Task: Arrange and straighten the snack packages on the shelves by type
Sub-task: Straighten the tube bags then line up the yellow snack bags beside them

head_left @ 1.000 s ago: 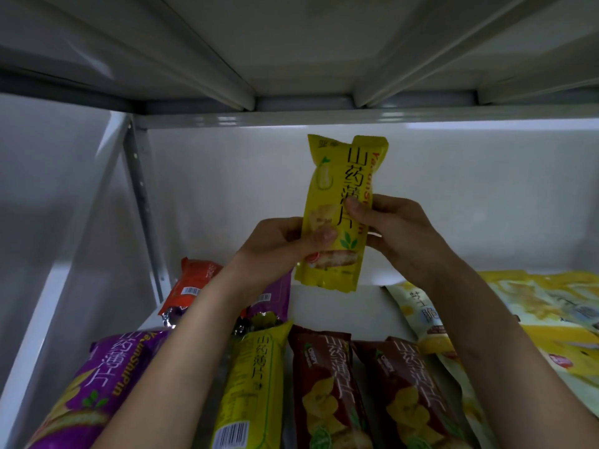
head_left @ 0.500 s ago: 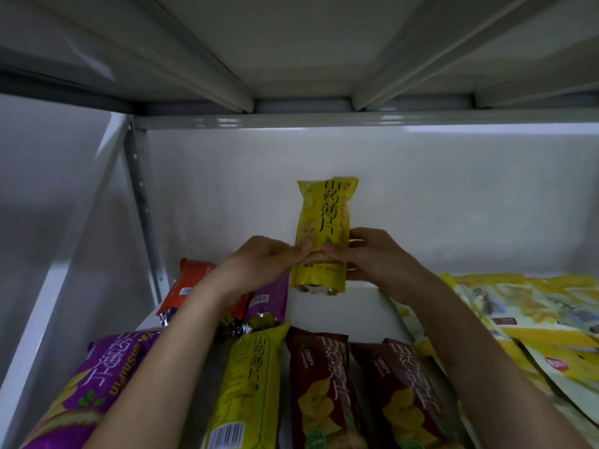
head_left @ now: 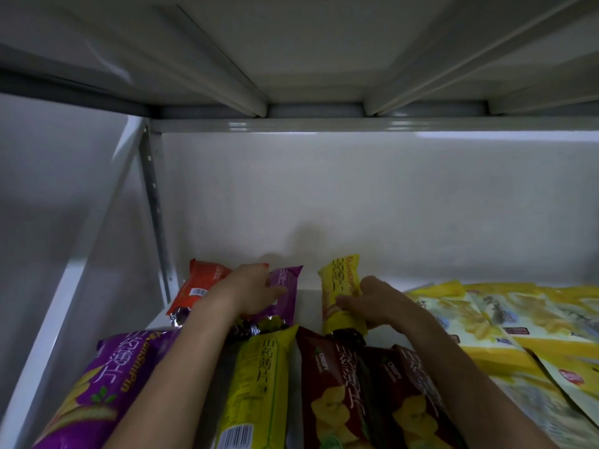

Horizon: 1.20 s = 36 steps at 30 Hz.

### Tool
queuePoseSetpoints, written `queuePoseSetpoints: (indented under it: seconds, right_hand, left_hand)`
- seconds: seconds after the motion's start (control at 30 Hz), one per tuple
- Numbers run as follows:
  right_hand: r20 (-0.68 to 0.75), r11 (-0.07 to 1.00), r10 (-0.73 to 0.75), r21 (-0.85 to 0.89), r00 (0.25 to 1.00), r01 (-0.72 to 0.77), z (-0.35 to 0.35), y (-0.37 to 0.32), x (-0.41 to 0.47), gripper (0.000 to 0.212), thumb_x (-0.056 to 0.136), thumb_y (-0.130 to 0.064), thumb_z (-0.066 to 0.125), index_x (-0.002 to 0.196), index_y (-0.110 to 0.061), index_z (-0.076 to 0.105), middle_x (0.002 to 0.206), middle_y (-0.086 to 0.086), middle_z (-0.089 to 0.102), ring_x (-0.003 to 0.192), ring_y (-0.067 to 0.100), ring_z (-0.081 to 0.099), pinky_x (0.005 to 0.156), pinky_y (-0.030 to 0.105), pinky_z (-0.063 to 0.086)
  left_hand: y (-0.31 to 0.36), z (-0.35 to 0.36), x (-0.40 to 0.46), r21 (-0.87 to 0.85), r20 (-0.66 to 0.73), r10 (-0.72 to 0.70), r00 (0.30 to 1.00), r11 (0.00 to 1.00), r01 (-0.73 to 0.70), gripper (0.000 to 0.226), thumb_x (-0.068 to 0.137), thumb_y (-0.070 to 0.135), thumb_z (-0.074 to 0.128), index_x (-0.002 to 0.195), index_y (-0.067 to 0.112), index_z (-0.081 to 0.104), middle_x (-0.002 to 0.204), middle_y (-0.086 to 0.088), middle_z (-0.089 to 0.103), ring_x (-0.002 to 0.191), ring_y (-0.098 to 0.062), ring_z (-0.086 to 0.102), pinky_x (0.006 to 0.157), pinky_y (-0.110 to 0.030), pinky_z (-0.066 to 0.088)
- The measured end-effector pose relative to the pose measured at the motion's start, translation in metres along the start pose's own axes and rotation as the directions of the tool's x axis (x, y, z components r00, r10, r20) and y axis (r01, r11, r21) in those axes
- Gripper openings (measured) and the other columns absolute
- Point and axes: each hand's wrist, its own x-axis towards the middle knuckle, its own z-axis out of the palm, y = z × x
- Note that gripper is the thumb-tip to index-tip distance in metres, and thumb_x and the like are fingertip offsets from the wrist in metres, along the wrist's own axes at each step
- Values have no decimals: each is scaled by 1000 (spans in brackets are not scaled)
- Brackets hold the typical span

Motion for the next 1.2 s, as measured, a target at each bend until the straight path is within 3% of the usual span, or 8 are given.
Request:
queuePoseSetpoints:
  seconds: [0.07,0.2,0.37,0.47,0.77,0.93,1.07,1.2]
  right_hand:
    - [18,999,21,-26,1000,-20,-1,1,0,39,102,-48,63,93,-12,51,91,6,56,80,23,62,58,29,50]
    - [57,974,-19,-225,998,32,-5,3,2,53,107,-49,51,132,-3,51,124,16,54,101,26,50,71,31,38]
    - [170,939,-102,-309,980,151,-7,-1,-4,46,112,-44,41,137,-7,53,141,14,53,130,32,53,89,36,42]
    - [191,931,-109,-323,976,167,-8,1,-5,49,111,-46,41,134,-5,56,138,16,56,124,31,57,91,37,42]
    - [183,898,-201,-358,962,256,-16,-11,-15,58,112,-45,41,160,-14,37,168,10,32,152,28,34,116,33,31]
    - [-52,907,-417,-83,908,412,-21,-22,-20,40,107,-40,54,143,-22,59,154,1,50,142,20,45,111,30,36]
    - [-134,889,-456,-32,880,456,-22,-25,-23,30,109,-30,53,130,-17,70,140,0,63,130,17,55,94,19,35]
    - [-217,899,-433,-30,875,438,-19,-25,-19,31,109,-17,50,118,1,74,125,17,72,115,33,67,96,38,52]
  left_hand:
    - [7,11,1,58,32,29,999,998,-30,42,107,43,51,92,6,63,92,-13,61,108,-34,65,78,-33,45]
    - [14,28,5,115,31,-6,1000,993,2,49,106,47,53,118,0,61,123,-21,63,112,-36,63,86,-40,49]
    - [19,33,7,162,-56,-29,998,986,38,55,102,52,58,125,2,57,130,-18,59,117,-33,61,89,-39,48]
    - [21,40,6,186,-86,-53,995,980,69,62,100,54,61,134,4,54,139,-18,54,125,-34,58,95,-40,48]
    - [25,40,6,154,-145,10,989,988,12,50,87,47,77,115,11,57,122,-12,59,111,-31,62,77,-36,43]
    - [23,35,7,68,-191,-13,982,997,27,38,85,39,76,90,15,47,101,-8,58,100,-32,65,70,-35,47]
    - [24,28,8,-106,-325,-43,945,994,9,36,88,37,72,107,8,63,105,-14,66,93,-35,67,80,-42,61]
    - [35,20,6,-397,-395,-88,914,914,-84,38,92,36,71,121,11,67,112,-9,70,104,-30,66,93,-38,56]
